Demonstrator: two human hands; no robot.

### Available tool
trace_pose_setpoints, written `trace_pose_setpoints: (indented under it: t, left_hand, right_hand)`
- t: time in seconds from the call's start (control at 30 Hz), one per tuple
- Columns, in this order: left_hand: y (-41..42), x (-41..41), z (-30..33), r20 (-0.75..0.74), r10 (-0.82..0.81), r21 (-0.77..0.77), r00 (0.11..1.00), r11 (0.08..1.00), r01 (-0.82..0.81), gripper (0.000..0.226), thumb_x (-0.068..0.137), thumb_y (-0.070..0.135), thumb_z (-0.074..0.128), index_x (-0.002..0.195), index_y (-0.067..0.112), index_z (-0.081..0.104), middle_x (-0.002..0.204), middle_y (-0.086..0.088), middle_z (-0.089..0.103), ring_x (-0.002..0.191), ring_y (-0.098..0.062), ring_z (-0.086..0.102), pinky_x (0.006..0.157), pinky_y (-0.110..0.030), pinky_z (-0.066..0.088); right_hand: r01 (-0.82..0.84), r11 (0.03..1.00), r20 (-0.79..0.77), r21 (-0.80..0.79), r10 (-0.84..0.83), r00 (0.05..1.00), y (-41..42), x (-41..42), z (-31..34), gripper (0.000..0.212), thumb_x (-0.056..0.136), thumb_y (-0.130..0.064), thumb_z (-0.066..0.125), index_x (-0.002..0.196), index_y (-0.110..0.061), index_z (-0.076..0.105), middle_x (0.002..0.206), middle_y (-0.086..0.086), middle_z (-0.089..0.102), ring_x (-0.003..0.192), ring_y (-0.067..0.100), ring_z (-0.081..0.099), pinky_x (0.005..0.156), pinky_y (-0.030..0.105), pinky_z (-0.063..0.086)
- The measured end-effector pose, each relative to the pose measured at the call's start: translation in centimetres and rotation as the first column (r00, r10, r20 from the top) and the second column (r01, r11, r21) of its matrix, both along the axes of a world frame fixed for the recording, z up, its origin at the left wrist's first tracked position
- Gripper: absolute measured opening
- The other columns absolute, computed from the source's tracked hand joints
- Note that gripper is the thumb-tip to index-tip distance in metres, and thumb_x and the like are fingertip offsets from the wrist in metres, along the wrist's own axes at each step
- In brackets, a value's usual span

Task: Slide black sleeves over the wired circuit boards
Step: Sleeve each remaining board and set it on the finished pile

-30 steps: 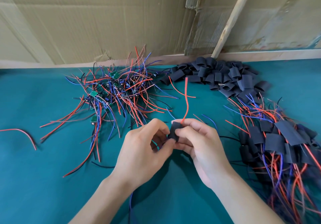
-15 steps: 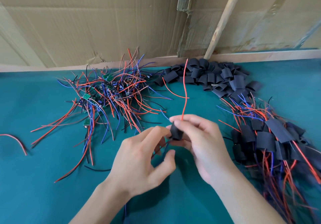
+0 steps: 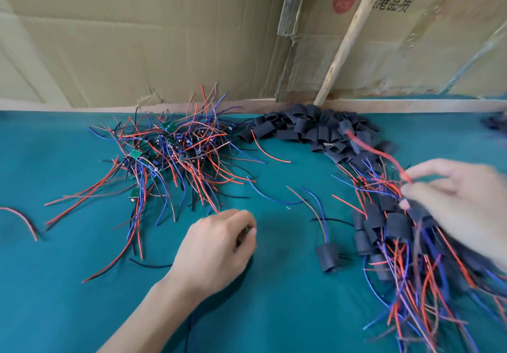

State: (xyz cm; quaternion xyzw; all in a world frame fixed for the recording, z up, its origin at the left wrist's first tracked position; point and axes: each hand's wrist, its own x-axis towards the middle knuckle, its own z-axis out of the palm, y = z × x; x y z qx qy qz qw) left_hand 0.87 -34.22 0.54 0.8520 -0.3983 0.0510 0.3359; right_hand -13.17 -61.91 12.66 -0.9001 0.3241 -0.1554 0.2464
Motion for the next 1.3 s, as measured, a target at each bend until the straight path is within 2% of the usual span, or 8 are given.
trace_pose_setpoints:
  t: [0.17, 0.23, 0.33, 0.43, 0.6, 0.87, 1.0, 1.3]
  left_hand:
    - [0.2, 0.5, -0.3, 0.046, -0.001, 0.106, 0.999, 0.994, -0.004, 0.018, 0.094, 0.035, 0.044, 0.091, 0.023, 0.058, 0.087, 0.006, 0.059, 0.078, -0.027, 0.057, 0.068, -0.043, 0.052]
    - [0.2, 0.5, -0.3, 0.054, -0.010, 0.132, 0.999, 0.991, 0.003, 0.019, 0.095, 0.035, 0.043, 0.093, 0.023, 0.057, 0.089, 0.005, 0.058, 0.078, -0.027, 0.057, 0.068, -0.043, 0.052]
    - [0.4, 0.7, -0.3, 0.048, -0.012, 0.166, 0.999, 0.986, 0.004, 0.020, 0.096, 0.037, 0.040, 0.094, 0.024, 0.056, 0.090, 0.005, 0.057, 0.081, -0.027, 0.057, 0.071, -0.043, 0.051]
    - [0.5, 1.0, -0.5, 0.046, 0.010, 0.193, 0.999, 0.981, -0.019, 0.024, 0.095, 0.039, 0.035, 0.094, 0.024, 0.054, 0.090, 0.004, 0.056, 0.082, -0.028, 0.057, 0.072, -0.043, 0.051]
    - [0.3, 1.2, -0.7, 0.038, 0.011, 0.179, 0.999, 0.984, -0.018, 0.020, 0.094, 0.037, 0.037, 0.093, 0.023, 0.051, 0.088, 0.004, 0.056, 0.079, -0.028, 0.054, 0.070, -0.042, 0.050]
    - [0.5, 1.6, -0.8, -0.081, -0.010, 0.093, 0.997, 0.995, 0.017, 0.010, 0.087, 0.033, 0.048, 0.092, 0.027, 0.054, 0.084, 0.009, 0.055, 0.073, -0.020, 0.053, 0.070, -0.039, 0.051]
    - [0.6, 1.5, -0.9, -0.091, -0.015, 0.082, 0.996, 0.996, 0.022, 0.008, 0.087, 0.032, 0.049, 0.091, 0.027, 0.053, 0.083, 0.009, 0.054, 0.073, -0.018, 0.052, 0.070, -0.039, 0.051]
    - [0.5, 1.6, -0.6, -0.084, -0.019, 0.095, 0.996, 0.995, 0.027, 0.009, 0.087, 0.033, 0.048, 0.093, 0.028, 0.052, 0.085, 0.009, 0.054, 0.078, -0.020, 0.054, 0.072, -0.040, 0.051]
  right_hand:
    - [-0.187, 0.893, -0.116, -0.408, 0.152, 0.982, 3.7, 2.6, -1.6, 0.024, 0.083, -0.034, 0.070, 0.107, -0.034, 0.070, 0.110, -0.009, 0.073, 0.096, 0.027, 0.064, 0.085, 0.039, 0.049]
    - [-0.356, 0.838, -0.139, -0.414, 0.329, 0.934, 5.6, 4.1, -1.7, 0.026, 0.086, -0.035, 0.068, 0.112, -0.032, 0.069, 0.113, -0.012, 0.070, 0.100, 0.022, 0.061, 0.088, 0.035, 0.046]
    - [-0.658, 0.690, -0.469, -0.302, 0.493, 0.733, 8.8, 5.4, -3.6, 0.029, 0.092, -0.045, 0.057, 0.120, -0.039, 0.058, 0.117, -0.019, 0.061, 0.114, 0.014, 0.049, 0.096, 0.035, 0.044]
    - [-0.761, 0.601, -0.688, -0.246, 0.445, 0.573, 9.3, 4.9, -5.7, 0.026, 0.092, -0.041, 0.052, 0.117, -0.036, 0.051, 0.116, -0.016, 0.054, 0.118, 0.015, 0.042, 0.099, 0.035, 0.040]
    - [-0.658, 0.674, -0.810, -0.336, 0.150, 0.567, 6.4, 4.8, -4.1, 0.017, 0.086, -0.034, 0.054, 0.103, -0.028, 0.055, 0.108, -0.010, 0.061, 0.114, 0.017, 0.050, 0.094, 0.035, 0.045]
    - [-0.682, 0.723, -0.323, -0.107, 0.623, 0.712, 13.0, 17.7, -3.6, 0.019, 0.088, -0.027, 0.063, 0.106, -0.031, 0.068, 0.098, -0.006, 0.072, 0.106, 0.025, 0.057, 0.092, 0.042, 0.052]
    - [-0.581, 0.814, -0.194, 0.017, 0.573, 0.797, 15.1, 23.7, -6.7, 0.039, 0.094, -0.033, 0.063, 0.132, -0.025, 0.062, 0.117, 0.007, 0.071, 0.121, 0.030, 0.056, 0.100, 0.042, 0.048]
    - [-0.450, 0.893, 0.032, 0.016, 0.450, 0.893, 16.1, 25.7, -8.5, 0.008, 0.084, -0.028, 0.079, 0.086, -0.031, 0.071, 0.093, -0.002, 0.076, 0.092, 0.024, 0.070, 0.081, 0.037, 0.059]
